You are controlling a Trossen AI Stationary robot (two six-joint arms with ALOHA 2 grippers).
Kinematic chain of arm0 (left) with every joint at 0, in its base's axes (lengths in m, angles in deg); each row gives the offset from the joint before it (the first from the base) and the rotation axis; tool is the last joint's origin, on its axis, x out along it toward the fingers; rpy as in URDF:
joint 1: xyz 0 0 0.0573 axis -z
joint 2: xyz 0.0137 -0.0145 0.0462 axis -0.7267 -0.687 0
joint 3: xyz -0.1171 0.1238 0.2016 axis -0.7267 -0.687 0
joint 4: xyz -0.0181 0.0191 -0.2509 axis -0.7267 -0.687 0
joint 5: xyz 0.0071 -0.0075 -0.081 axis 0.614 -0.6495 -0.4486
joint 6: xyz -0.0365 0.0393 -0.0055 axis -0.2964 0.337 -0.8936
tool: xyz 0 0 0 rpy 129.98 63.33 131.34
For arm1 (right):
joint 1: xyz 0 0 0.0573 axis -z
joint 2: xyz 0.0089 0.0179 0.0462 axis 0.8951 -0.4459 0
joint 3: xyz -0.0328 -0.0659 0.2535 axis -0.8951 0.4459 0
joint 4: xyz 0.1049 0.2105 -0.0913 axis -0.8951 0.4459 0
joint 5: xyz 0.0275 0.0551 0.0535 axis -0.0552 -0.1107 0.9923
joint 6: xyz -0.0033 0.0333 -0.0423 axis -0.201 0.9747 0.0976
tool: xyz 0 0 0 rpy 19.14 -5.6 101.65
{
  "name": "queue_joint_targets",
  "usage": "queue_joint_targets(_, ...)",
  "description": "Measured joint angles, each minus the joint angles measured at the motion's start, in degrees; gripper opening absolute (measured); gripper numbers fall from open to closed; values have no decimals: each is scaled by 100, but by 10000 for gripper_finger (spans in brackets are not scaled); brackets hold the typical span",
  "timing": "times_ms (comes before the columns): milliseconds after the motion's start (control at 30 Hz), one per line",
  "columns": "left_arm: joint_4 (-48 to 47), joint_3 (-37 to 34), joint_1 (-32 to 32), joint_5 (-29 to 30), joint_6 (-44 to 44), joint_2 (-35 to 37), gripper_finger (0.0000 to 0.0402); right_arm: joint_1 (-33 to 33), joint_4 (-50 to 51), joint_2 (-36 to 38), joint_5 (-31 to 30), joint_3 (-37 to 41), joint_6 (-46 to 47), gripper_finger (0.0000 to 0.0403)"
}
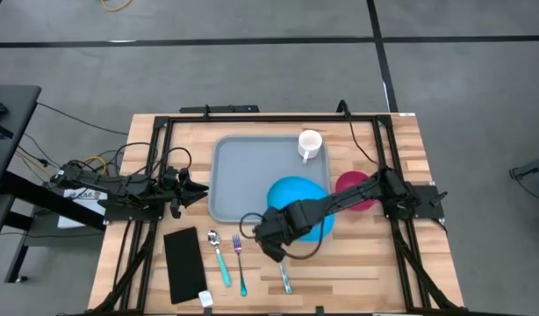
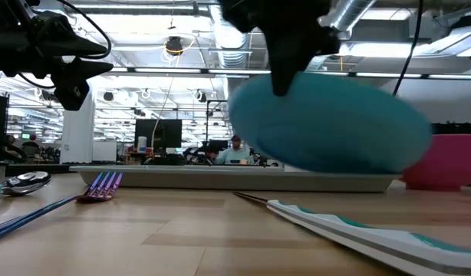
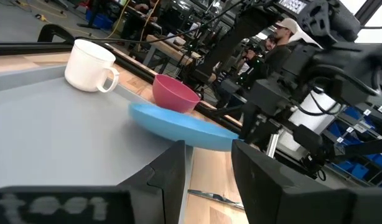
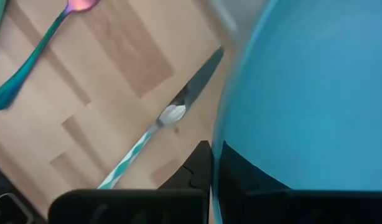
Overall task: Set up tray
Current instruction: Put the blue plate on the gray serving tray
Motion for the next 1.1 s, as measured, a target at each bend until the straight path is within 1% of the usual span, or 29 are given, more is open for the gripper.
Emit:
queue_joint_targets(200,1,0,0,1,0,0,119,421,19,0,45,28,-804,0)
queue_joint_targets(400,1,0,0,2,0,0,119,730,51,-55,58,95,-1329,0)
queue_joint_targets(700,1,0,-1,1,2,0,119,1031,-515,-57,155,770,-1399,0)
queue_joint_targets(967,1,0,0,3,1,-1,119,1166,-981,-50,154,1022,-1363,0)
queue_joint_targets(1100,0,0,0,9,2,0,119,1207,-1167,-50,294,1109,-1392,0)
